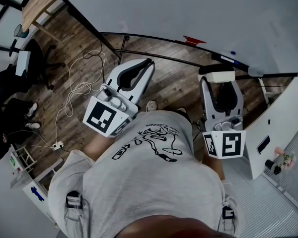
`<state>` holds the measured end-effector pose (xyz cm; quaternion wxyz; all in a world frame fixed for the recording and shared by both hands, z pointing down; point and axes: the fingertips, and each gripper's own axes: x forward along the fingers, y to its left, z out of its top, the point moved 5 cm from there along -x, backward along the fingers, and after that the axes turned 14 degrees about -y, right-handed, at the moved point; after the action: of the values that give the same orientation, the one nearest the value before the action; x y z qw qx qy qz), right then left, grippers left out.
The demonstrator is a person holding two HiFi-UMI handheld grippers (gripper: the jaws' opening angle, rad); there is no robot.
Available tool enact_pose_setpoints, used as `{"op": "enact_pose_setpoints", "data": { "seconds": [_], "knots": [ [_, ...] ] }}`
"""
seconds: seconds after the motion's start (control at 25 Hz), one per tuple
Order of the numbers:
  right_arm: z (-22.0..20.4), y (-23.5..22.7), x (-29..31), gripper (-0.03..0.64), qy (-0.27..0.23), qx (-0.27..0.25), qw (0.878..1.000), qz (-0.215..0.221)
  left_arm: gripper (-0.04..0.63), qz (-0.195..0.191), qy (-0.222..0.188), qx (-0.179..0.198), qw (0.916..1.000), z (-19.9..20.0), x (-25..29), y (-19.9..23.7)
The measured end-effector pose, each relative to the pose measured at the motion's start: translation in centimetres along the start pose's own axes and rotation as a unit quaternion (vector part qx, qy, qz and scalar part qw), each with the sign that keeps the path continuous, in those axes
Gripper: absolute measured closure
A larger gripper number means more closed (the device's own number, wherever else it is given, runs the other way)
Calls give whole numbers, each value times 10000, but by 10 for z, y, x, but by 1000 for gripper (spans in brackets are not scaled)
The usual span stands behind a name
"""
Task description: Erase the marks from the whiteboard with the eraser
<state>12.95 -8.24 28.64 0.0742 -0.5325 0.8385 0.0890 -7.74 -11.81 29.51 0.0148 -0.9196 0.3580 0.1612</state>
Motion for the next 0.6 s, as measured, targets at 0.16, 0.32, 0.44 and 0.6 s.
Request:
{"op": "enact_pose_setpoints", "data": {
  "seconds": [0.16,0.32,0.44,0.6],
  "knots": [
    [-1,0,3,379,-19,11,10000,12,558,-34,-12,6,10000,0,3,2],
    [2,1,7,379,-13,12,10000,17,558,-57,-13,-12,10000,2,6,5],
    [3,2,8,379,-8,13,10000,15,558,-59,-28,-23,10000,3,6,6],
    [0,1,6,379,-28,61,10000,0,558,-55,-28,-10,10000,1,6,5]
  ]
}}
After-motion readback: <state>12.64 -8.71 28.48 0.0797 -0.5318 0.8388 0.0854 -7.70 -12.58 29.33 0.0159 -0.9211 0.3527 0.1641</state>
